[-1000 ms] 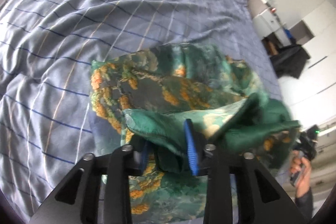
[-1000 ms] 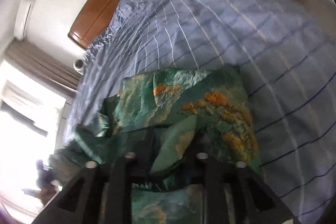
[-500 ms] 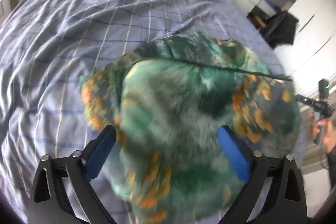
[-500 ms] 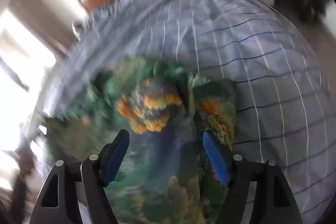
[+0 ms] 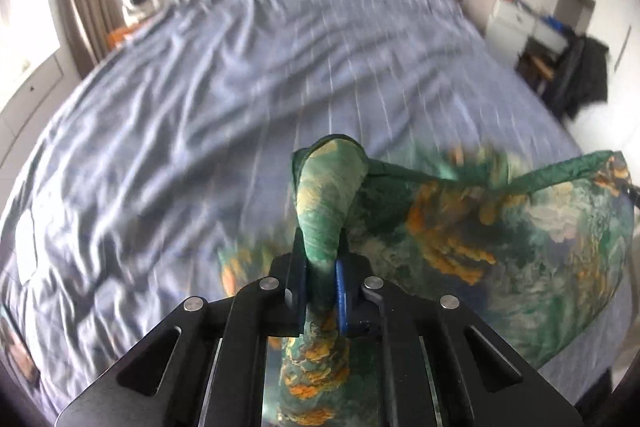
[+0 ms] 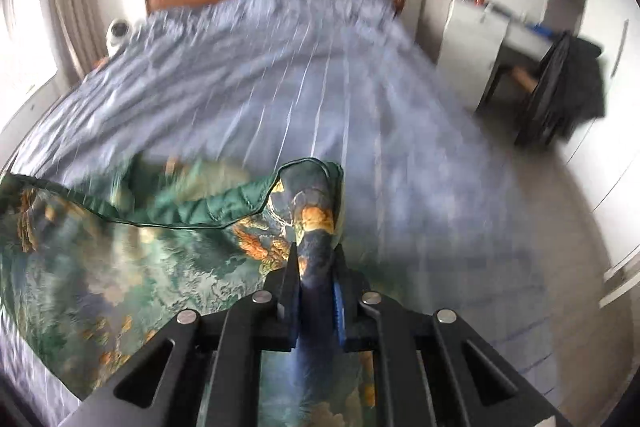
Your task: Fold large clothes
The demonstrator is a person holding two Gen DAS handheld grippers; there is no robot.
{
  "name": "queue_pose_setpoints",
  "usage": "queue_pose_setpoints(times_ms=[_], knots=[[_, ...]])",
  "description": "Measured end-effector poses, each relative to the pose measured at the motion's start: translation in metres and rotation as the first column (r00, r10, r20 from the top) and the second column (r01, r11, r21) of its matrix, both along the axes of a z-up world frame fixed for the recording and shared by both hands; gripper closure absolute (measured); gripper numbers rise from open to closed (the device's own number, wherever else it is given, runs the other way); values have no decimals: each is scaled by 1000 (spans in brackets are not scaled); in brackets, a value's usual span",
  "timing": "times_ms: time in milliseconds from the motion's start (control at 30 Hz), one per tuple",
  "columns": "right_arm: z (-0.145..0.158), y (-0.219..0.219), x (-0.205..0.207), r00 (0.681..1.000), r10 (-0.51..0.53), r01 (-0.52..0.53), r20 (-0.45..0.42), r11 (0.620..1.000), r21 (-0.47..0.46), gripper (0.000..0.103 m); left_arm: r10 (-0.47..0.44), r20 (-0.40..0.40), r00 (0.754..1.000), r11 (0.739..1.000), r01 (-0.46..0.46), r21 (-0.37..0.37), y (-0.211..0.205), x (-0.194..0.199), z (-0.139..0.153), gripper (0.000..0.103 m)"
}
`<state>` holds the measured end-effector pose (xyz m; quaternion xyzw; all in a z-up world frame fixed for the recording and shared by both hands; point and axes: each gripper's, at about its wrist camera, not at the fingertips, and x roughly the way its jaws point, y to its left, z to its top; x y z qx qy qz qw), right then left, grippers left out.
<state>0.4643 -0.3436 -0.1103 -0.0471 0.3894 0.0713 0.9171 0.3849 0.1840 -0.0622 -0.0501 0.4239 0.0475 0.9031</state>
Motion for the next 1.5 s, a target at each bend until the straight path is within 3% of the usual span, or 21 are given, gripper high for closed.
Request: queue_pose_setpoints(times_ms=[167, 267, 333, 467, 567, 700, 867, 1000, 1100, 1167, 1233, 1300, 1333, 1400, 1467, 1500], knots=[[29, 8, 43, 993, -67, 66, 102, 998, 14, 91, 81, 80, 994, 993, -87, 84, -1, 45, 1, 93], [17, 20, 65, 989, -60, 66, 134, 997, -41, 91, 107, 88, 990, 981, -119, 153, -6, 67, -33, 93], [-12, 30, 82, 992, -45, 58, 121, 993, -104, 91, 120, 51, 991, 978, -127, 165, -2, 76, -67, 93], [-83, 26, 102, 998, -56, 57, 13, 992, -109, 91, 136, -8, 991, 988, -135, 75, 18, 75, -125, 92], [-121, 19, 101, 998, -54, 52, -40, 998, -38, 91, 136, 16, 991, 991, -137, 14, 24, 70, -139, 90], [-138, 5, 103, 997, -63, 66, -54, 996, 57, 89, 138, 22, 990, 990, -137, -43, 29, 71, -148, 87], [-151, 1, 104, 996, -67, 72, -57, 992, 104, 86, 142, 44, 989, 990, -142, -4, 18, 69, -151, 86], [-153, 2, 106, 995, -68, 76, -66, 990, 115, 84, 144, 40, 989, 990, -143, -20, 20, 71, -151, 84], [-154, -1, 108, 995, -69, 80, -76, 986, 146, 82, 154, 41, 987, 988, -154, -12, 20, 72, -151, 74], [-155, -8, 112, 993, -72, 88, -90, 979, 185, 79, 182, 39, 982, 983, -183, 2, 22, 70, -150, 58], [-156, -18, 116, 991, -71, 98, -115, 966, 241, 77, 219, 30, 975, 976, -219, 7, 26, 69, -147, 34], [-152, -31, 119, 987, -66, 111, -150, 943, 314, 69, 236, 13, 972, 972, -236, -10, 33, 69, -141, 24], [-148, -38, 119, 985, -76, 126, -156, 933, 338, 54, 240, 11, 971, 970, -239, -32, 38, 66, -133, 23], [-136, -57, 113, 982, -120, 168, -146, 905, 390, 36, 250, 22, 968, 968, -249, -45, 44, 59, -121, 22], [-115, -80, 99, 984, -150, 177, -96, 878, 444, 36, 255, 52, 966, 967, -254, -31, 44, 48, -99, 22], [-109, -84, 94, 984, -157, 177, -82, 884, 433, 36, 251, 66, 966, 968, -250, -21, 42, 43, -90, 21]])
